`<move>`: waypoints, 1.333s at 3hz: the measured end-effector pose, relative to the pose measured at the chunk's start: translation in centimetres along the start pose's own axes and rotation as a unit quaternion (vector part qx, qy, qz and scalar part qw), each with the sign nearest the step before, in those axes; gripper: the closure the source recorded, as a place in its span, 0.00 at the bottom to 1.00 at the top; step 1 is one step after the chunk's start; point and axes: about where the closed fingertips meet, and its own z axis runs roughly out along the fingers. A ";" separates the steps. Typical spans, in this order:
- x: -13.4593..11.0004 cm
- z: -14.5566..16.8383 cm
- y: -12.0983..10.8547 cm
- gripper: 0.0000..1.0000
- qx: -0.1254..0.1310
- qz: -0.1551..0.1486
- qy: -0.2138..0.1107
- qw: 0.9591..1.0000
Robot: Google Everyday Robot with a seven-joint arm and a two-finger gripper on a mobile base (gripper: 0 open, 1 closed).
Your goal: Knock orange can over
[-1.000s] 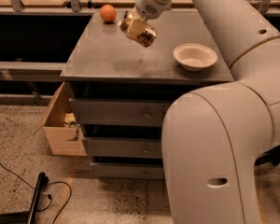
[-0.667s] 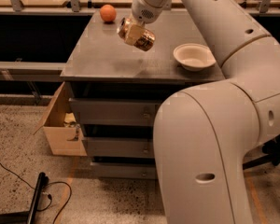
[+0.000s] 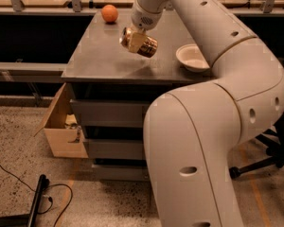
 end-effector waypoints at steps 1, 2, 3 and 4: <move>0.6 0.9 0.2 0.60 -0.011 -0.001 0.015 1.000; 1.1 1.8 0.4 0.35 -0.021 0.003 0.025 0.999; 1.5 2.5 0.4 0.13 -0.024 0.007 0.029 0.999; 1.5 2.9 0.3 0.00 -0.024 0.014 0.023 0.999</move>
Offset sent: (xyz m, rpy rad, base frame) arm 0.0049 -0.0106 -0.0234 -0.0698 0.0662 -0.0159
